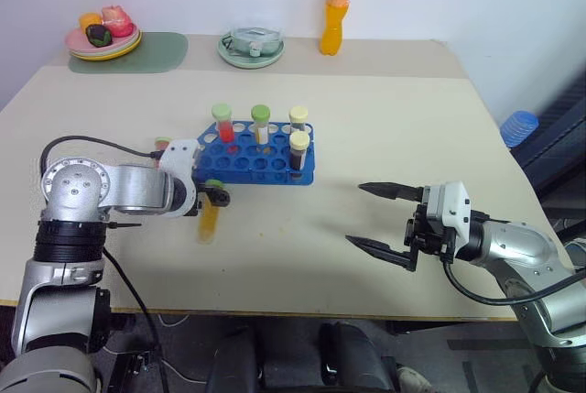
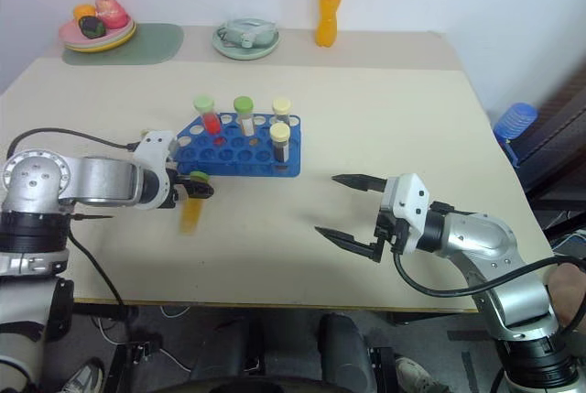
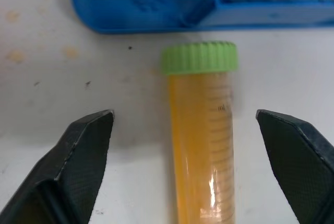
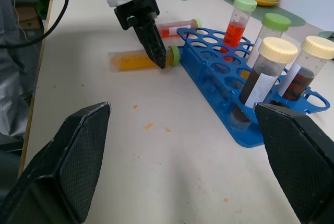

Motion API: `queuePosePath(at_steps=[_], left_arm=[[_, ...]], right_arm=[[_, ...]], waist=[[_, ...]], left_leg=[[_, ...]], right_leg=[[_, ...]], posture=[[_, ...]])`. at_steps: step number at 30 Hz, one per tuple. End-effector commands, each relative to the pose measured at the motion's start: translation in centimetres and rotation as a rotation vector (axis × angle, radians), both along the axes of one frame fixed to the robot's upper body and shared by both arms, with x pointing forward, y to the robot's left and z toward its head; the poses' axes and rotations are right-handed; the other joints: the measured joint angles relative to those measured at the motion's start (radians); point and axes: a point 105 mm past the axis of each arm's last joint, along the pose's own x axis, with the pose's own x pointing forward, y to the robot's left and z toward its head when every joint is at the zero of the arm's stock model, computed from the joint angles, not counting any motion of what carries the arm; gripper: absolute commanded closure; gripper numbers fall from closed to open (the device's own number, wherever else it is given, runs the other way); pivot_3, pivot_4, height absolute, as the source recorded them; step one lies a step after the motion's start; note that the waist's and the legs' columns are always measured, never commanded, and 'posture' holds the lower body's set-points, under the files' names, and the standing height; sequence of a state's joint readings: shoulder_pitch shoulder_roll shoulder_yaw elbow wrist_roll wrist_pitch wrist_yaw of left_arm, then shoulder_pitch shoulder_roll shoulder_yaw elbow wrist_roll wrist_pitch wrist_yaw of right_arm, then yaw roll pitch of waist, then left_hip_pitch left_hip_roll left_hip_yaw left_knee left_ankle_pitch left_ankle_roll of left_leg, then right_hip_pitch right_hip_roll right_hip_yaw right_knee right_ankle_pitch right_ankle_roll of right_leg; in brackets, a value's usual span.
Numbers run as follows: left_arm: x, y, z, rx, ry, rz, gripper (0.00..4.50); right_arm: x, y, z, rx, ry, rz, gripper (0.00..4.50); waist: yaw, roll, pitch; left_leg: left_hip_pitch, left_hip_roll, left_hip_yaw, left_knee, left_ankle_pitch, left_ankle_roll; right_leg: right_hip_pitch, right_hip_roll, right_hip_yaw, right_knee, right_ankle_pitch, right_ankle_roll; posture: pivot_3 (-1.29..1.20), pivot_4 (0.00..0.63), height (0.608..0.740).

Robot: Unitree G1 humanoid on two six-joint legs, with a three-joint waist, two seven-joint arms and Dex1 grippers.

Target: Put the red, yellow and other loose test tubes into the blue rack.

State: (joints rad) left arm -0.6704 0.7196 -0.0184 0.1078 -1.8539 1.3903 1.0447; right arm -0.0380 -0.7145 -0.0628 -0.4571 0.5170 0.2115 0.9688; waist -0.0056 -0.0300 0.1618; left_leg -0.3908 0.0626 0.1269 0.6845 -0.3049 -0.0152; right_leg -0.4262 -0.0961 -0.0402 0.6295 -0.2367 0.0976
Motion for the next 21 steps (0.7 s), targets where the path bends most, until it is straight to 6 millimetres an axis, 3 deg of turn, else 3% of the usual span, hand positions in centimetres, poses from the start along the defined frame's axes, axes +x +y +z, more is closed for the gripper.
queuePosePath(at_steps=[1,4,5,10,15,19,21], left_arm=[[-0.1,-1.0,0.8,-0.023,-0.012,0.013,1.75],[0.1,-1.2,0.9,-0.025,-0.02,0.029,3.4],[0.2,-1.2,0.9,-0.028,-0.021,0.036,3.76],[0.0,-1.4,1.4,-0.045,-0.048,0.01,3.81],[-0.9,-1.2,3.6,-0.036,-0.136,-0.098,3.81],[-2.9,-1.3,5.3,-0.004,-0.289,-0.242,3.81],[-2.7,-2.3,7.7,-0.005,-0.532,-0.315,3.81]], right_arm=[[-0.4,-0.1,1.2,0.003,-0.062,-0.002,0.0],[-0.3,-0.1,1.1,0.003,-0.061,-0.004,0.0],[-0.3,-0.1,1.0,0.003,-0.062,-0.004,0.0],[0.0,-0.1,1.0,0.004,-0.065,-0.005,0.0],[0.4,0.1,1.1,0.011,-0.073,-0.003,0.0],[1.0,0.4,1.4,0.027,-0.087,-0.007,0.0],[1.0,0.4,1.5,0.033,-0.086,-0.007,0.0]], waist=[[0.001,0.0,0.0],[0.002,0.0,0.0],[0.002,0.0,0.0],[0.006,0.0,0.0],[0.008,0.0,0.0],[0.008,0.0,0.0],[0.015,0.001,0.0]], left_leg=[[0.0,0.0,0.0,0.0,0.0,0.0],[0.0,-0.001,0.001,0.0,0.0,0.0],[0.0,-0.001,0.002,0.0,0.0,0.0],[0.0,-0.001,0.003,0.0,0.0,0.0],[0.0,-0.001,0.003,0.0,0.0,0.0],[0.0,-0.001,0.004,-0.001,0.0,0.0],[0.0,-0.001,0.004,-0.001,0.0,0.0]], right_leg=[[0.0,0.0,0.0,0.0,0.0,0.0],[0.0,0.0,0.0,0.0,0.0,0.0],[0.0,0.001,0.0,0.0,0.0,0.0],[0.0,0.001,0.0,0.0,0.0,0.0],[0.0,0.001,0.0,-0.001,0.0,0.0],[0.0,0.001,0.0,-0.001,0.0,0.0],[0.0,0.001,0.0,-0.002,0.0,0.0]], posture=[[0.0,0.15,0.74],[0.0,0.15,0.74],[0.0,0.15,0.74],[0.0,0.15,0.74],[0.0,0.15,0.74],[0.0,0.15,0.74],[0.0,0.15,0.74]])
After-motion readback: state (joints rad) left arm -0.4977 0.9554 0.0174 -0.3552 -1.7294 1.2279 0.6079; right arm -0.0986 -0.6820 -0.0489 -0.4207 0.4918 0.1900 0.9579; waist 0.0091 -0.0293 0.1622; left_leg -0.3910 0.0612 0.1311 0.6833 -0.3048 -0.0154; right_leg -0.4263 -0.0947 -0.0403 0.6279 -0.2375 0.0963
